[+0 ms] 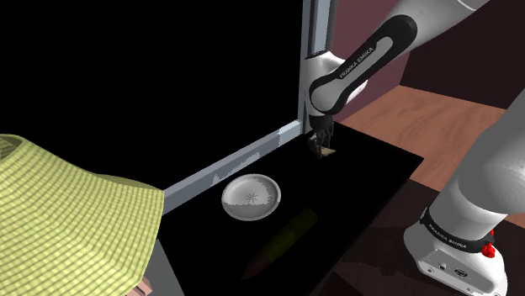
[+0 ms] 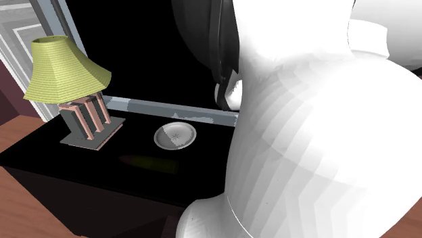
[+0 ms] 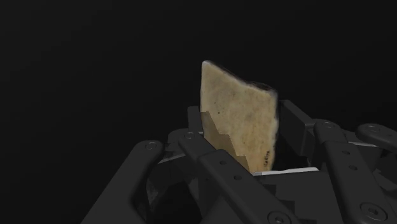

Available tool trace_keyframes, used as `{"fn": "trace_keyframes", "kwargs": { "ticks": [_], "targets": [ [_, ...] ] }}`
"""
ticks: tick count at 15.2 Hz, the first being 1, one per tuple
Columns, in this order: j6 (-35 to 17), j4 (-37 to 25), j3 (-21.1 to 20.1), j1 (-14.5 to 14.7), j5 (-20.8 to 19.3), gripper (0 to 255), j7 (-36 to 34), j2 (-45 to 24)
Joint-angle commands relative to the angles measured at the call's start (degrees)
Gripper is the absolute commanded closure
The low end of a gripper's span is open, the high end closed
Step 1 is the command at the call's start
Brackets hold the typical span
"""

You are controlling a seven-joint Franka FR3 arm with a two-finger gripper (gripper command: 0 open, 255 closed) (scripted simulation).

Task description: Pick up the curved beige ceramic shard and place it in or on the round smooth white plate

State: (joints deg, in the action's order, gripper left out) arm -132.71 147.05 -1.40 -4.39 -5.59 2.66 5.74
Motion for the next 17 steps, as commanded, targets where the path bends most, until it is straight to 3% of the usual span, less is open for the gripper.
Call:
{"fn": "trace_keyframes", "kwargs": {
  "ticks": [1, 17],
  "targets": [
    [1.6, -0.4, 0.0, 0.0, 0.2, 255, 0.2, 1.1],
    [13.8, -5.1, -0.9, 1.0, 1.7, 255, 0.1, 8.6]
  ]
}}
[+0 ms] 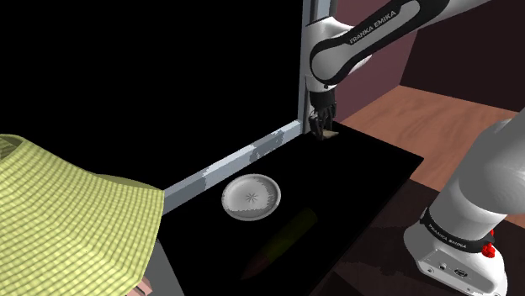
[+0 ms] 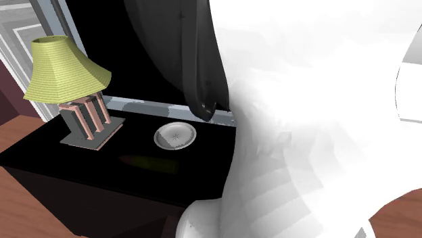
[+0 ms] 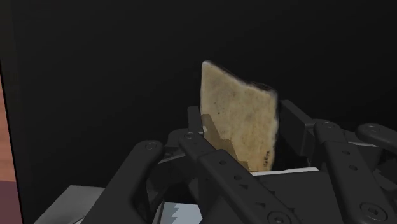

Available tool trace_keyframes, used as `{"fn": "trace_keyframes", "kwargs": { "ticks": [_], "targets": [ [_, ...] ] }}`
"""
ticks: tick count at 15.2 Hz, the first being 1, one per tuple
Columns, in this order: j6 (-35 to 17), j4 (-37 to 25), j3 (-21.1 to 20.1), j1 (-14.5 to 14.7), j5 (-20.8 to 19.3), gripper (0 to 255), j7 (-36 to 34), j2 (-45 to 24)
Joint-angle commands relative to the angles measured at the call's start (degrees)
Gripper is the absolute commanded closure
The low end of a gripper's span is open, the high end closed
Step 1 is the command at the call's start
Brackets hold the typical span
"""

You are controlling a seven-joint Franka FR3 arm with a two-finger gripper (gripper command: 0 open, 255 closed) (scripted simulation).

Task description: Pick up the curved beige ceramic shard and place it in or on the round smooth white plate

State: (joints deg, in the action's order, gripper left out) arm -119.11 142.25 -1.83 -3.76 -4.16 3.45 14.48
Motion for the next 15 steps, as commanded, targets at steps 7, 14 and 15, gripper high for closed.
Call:
{"fn": "trace_keyframes", "kwargs": {
  "ticks": [7, 14, 15],
  "targets": [
    [1.1, -3.8, -6.9, 5.5, 3.6, 255, -10.2, -3.1],
    [2.1, -10.4, -12.8, 10.0, 5.2, 255, -19.9, -9.0],
    [2.3, -11.6, -13.6, 10.6, 5.2, 255, -21.3, -10.0]
  ]
}}
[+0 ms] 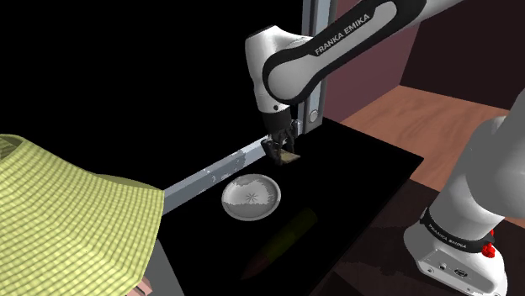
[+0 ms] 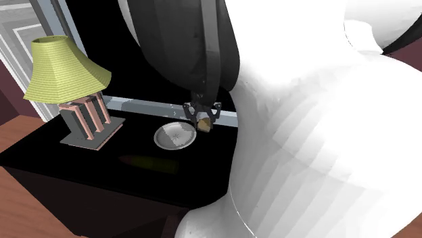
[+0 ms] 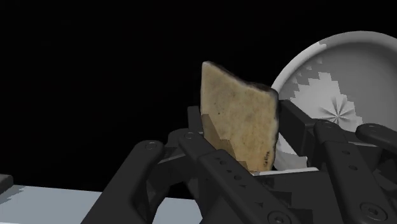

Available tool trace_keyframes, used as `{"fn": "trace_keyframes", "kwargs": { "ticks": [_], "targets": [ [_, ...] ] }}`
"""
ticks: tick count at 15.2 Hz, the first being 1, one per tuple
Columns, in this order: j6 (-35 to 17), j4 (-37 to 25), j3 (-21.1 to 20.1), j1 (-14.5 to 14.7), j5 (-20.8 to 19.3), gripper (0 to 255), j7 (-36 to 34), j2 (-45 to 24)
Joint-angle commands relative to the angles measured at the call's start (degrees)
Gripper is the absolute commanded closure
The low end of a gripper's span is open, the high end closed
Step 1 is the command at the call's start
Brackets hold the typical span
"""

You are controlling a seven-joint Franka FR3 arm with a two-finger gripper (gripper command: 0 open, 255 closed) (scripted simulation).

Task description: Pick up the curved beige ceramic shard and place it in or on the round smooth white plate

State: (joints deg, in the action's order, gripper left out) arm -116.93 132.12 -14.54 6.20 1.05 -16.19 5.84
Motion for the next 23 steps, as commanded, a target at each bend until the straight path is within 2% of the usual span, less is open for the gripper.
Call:
{"fn": "trace_keyframes", "kwargs": {
  "ticks": [1, 9, 23],
  "targets": [
    [0.3, -2.7, -1.6, 1.3, 0.0, 255, -3.0, -2.5],
    [2.8, -15.2, -6.5, 6.5, -2.0, 255, -14.4, -13.0],
    [-6.8, -11.2, -6.0, 7.1, -4.5, 255, -15.9, -18.9]
  ]
}}
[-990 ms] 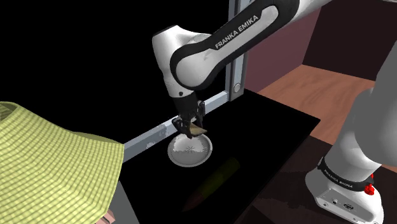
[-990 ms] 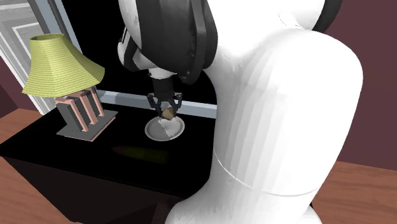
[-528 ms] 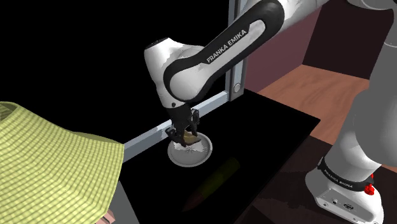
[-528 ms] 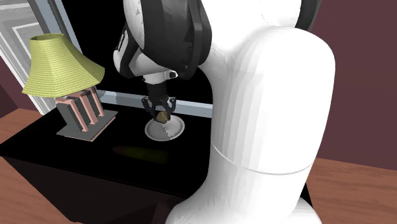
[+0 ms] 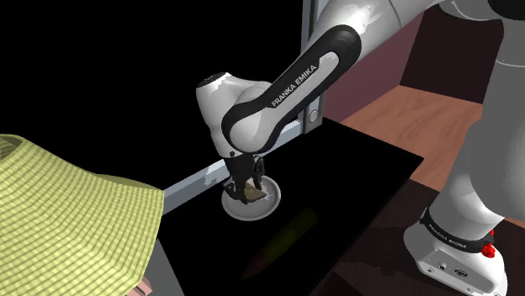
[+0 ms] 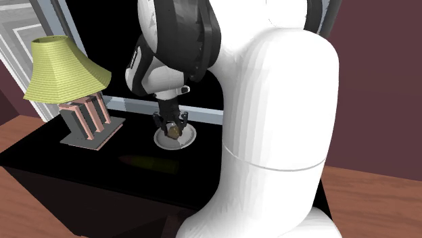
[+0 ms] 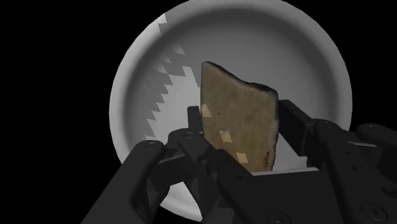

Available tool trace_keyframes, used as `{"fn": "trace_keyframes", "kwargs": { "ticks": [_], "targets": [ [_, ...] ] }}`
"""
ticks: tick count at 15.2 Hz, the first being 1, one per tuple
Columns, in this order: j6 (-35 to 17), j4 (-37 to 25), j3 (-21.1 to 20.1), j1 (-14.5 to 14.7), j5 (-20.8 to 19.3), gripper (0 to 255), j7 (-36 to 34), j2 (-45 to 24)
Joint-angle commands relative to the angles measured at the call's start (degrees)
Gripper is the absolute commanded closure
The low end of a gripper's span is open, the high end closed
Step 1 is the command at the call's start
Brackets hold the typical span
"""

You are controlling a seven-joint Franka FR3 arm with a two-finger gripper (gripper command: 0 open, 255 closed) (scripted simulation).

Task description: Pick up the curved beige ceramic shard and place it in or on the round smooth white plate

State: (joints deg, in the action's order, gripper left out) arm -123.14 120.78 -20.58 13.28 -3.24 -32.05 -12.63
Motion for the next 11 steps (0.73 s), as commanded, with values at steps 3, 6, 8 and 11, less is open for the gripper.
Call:
{"fn": "trace_keyframes", "kwargs": {
  "ticks": [3, 6, 8, 11],
  "targets": [
    [-0.6, 0.1, 0.1, 0.0, -0.2, 255, -0.1, -0.5],
    [-0.6, 0.1, 0.1, 0.0, -0.2, 255, -0.1, -0.5],
    [-0.6, 0.1, 0.1, 0.0, -0.2, 0, -0.1, -0.5],
    [-0.6, 0.1, 0.1, 0.0, -0.2, 0, -0.1, -0.5]
  ]
}}
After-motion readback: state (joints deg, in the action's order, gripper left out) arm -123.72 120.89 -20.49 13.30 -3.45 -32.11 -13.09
